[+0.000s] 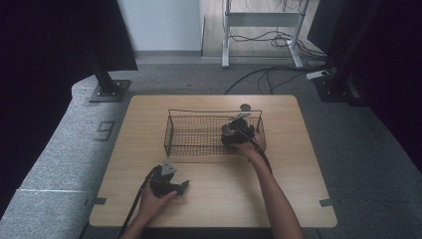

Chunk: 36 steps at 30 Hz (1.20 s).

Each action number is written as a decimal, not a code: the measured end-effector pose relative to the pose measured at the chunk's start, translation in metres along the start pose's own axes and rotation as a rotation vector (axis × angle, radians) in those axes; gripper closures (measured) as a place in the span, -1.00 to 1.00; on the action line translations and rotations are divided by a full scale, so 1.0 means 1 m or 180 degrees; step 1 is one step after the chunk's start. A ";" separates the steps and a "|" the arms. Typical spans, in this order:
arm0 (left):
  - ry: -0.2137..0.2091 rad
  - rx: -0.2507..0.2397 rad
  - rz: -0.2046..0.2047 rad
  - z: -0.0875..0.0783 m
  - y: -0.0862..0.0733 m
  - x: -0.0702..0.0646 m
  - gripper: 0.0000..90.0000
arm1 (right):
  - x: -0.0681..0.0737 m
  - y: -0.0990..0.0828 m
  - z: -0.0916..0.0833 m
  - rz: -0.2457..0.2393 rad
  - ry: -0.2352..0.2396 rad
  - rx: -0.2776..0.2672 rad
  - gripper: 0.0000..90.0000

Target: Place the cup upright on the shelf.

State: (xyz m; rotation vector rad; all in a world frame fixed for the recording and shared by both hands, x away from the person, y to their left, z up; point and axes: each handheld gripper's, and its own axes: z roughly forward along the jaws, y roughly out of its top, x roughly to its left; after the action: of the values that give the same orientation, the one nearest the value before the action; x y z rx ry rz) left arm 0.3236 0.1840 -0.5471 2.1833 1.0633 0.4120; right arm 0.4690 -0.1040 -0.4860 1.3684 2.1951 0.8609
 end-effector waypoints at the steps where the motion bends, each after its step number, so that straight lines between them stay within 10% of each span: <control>1: -0.0001 0.0000 0.0001 0.000 0.000 0.000 -0.68 | 0.000 0.000 0.000 -0.0010 -0.0005 0.0011 -0.66; 16: -0.0001 0.0001 0.0001 0.000 0.000 0.000 -0.68 | 0.001 0.002 -0.010 0.0038 -0.0054 -0.0084 -0.81; 36: 0.0001 0.0003 0.0002 0.000 0.000 0.000 -0.68 | -0.005 -0.002 -0.050 0.0192 0.0116 -0.0679 -0.74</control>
State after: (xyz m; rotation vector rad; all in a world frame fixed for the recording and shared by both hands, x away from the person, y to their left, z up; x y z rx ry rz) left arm 0.3236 0.1841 -0.5471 2.1845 1.0631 0.4122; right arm 0.4382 -0.1231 -0.4512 1.3299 2.0293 1.1150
